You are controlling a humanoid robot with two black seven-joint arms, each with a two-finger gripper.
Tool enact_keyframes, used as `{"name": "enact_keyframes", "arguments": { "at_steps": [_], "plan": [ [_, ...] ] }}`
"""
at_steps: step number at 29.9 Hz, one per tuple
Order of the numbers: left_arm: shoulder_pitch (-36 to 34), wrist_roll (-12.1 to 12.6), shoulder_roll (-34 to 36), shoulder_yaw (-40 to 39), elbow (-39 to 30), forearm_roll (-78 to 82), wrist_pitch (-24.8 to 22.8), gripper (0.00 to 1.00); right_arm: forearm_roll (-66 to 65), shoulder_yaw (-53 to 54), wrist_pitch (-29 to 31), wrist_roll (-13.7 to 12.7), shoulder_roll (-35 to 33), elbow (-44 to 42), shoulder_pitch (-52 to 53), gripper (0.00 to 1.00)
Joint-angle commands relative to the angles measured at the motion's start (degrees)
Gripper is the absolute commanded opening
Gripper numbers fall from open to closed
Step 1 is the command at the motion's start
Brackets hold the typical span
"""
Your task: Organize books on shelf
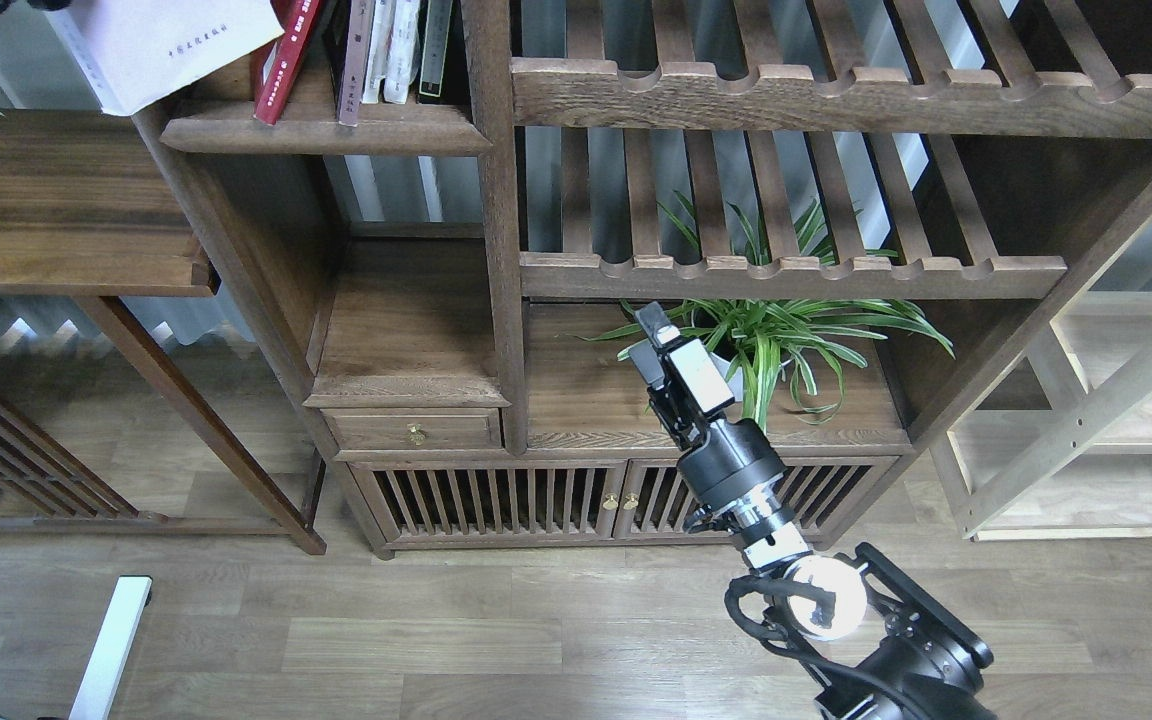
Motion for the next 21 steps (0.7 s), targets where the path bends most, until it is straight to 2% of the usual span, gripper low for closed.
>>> {"name": "enact_keyframes", "arguments": {
  "at_steps": [1,9,21],
  "plan": [
    [-2.91,0.0,-0.25,2.46,1.88,0.04,0.1,0.02,0.83,0.29,0.0,0.0,-0.93,0.26,-0.7,1.0],
    [-7.39,0.0,-0.34,5.45,7.69,0.04,0.28,0.02,4.17,0.38,0.0,0.08,-1.98,0.09,-2.02,1.0],
    [-8.27,0.0,-0.25,5.8,7.95,0.04,0.36,0.02,5.93,0.29,0.0,0.17,-3.83,0.09,-2.72,1.0]
  ]
}}
